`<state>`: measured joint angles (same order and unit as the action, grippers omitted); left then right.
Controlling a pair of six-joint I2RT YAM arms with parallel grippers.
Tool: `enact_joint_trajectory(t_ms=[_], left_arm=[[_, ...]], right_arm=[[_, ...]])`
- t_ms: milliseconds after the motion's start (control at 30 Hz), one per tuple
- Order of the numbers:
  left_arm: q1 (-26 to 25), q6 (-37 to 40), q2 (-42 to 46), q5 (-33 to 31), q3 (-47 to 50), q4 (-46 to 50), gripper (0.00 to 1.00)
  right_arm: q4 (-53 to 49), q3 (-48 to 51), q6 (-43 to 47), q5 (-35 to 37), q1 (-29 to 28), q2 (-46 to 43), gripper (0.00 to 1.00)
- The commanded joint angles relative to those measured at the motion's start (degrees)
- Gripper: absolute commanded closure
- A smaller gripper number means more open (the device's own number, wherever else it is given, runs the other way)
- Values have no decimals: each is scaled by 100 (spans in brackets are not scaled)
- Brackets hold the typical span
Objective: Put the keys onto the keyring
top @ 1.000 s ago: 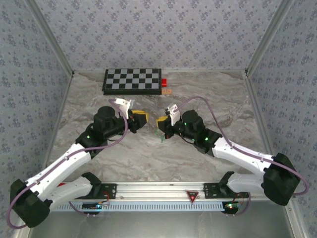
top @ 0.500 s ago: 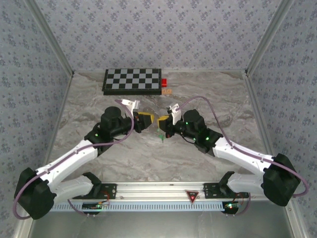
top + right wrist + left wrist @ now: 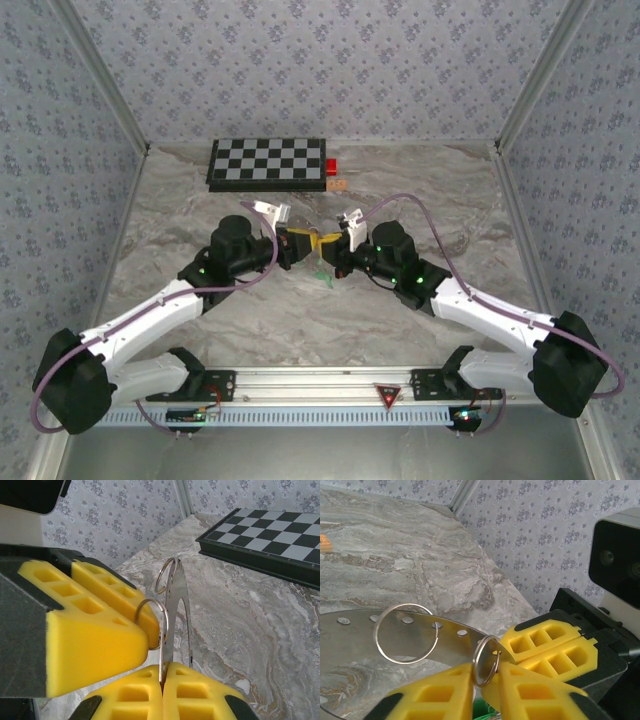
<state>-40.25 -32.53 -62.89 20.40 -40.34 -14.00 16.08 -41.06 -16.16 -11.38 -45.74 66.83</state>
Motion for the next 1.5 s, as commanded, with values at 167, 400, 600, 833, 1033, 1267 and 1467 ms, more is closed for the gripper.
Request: enact_joint_trajectory(t_ms=[167, 400, 600, 833, 1033, 1267, 1467], left_arm=[[-27, 109, 219, 31, -215, -170, 90], [-35, 242, 348, -87, -275, 96, 99], [-27, 633, 329, -163, -570, 680, 100], [-16, 992, 280, -155, -833, 1039, 100], [-16, 1235, 184, 86, -1094, 1179, 100], [17, 1285, 18, 363, -1342, 1146, 100], [15, 1117, -196, 715, -1424, 900, 100]], right_arm=[[247, 31, -80, -49, 30, -68, 100], [247, 55, -84, -22, 38, -73, 100], [59, 67, -97, -93, 152, -129, 82], [-287, 180, -181, -423, 681, -591, 74], [-170, 217, -637, -1309, 1416, -898, 72], [-11, 143, -808, -1644, 1912, -1032, 72], [362, 73, -869, -2016, 1903, -697, 74]])
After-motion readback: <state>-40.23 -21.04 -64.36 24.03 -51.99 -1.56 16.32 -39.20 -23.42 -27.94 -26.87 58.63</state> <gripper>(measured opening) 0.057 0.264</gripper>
